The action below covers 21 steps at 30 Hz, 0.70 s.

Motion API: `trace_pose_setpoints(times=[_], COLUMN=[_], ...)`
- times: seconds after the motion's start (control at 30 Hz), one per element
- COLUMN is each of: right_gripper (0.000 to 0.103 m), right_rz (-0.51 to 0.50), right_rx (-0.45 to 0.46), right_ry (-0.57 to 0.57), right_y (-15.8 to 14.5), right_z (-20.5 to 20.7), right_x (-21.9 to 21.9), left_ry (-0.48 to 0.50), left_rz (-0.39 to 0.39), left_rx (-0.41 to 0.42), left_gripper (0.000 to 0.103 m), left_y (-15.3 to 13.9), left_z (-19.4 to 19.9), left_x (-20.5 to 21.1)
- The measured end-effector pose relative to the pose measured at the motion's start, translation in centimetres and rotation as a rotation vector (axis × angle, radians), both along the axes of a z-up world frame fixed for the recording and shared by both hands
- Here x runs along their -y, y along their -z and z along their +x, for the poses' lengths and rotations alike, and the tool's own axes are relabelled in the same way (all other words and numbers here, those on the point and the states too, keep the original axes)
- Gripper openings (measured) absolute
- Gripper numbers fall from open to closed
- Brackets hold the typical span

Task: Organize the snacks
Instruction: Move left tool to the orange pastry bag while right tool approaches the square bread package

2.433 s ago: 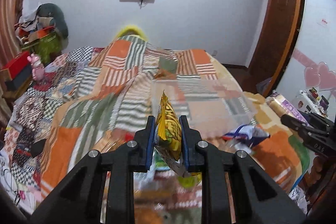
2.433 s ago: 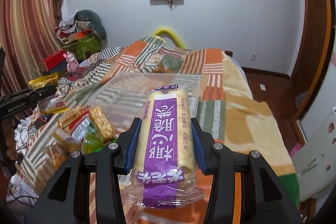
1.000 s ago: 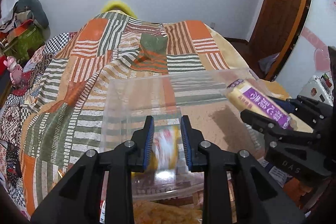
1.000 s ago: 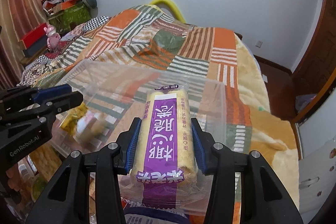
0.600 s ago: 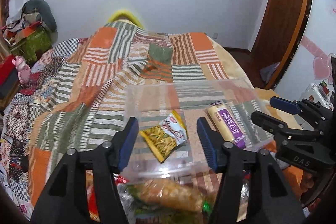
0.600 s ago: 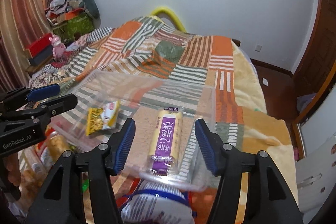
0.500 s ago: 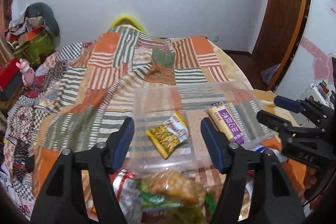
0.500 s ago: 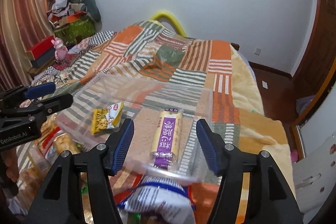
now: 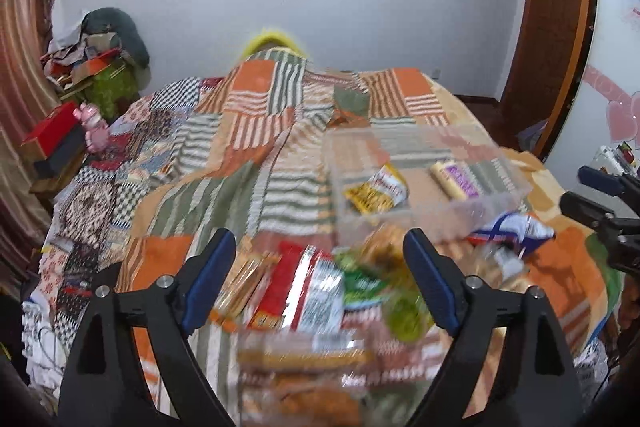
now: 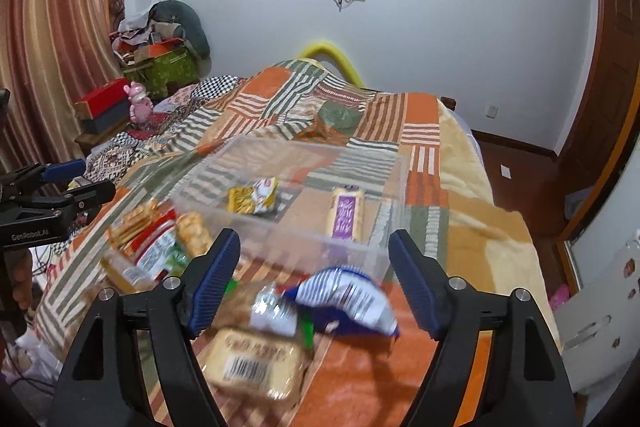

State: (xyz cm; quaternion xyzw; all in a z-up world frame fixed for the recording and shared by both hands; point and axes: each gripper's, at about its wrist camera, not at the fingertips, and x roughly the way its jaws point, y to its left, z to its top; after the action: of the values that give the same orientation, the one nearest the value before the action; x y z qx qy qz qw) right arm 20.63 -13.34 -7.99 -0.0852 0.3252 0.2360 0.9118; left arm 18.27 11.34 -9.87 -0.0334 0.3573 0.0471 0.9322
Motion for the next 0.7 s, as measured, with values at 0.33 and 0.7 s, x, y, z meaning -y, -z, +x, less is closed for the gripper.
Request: trace_pose_setpoints(times=[0.33, 0.7], right_gripper=[0.084, 0.090], right_rz=[-0.023, -0.084], right_rx=[-0.059, -0.161], right_ry=[-0.008, -0.008], right_y=[2.6, 6.9], right_z=[-3.0, -3.7], right_x=[-0.4, -1.4], left_ry=[-0.012, -0.002], left_rz=[-0.067, -0.124], left_rx=[-0.118, -0.227], left_gripper=[0.092, 0.092], left_y=[5.2, 10.9], left_z=[-4.6, -5.9], left_x=[-1.8, -0.8])
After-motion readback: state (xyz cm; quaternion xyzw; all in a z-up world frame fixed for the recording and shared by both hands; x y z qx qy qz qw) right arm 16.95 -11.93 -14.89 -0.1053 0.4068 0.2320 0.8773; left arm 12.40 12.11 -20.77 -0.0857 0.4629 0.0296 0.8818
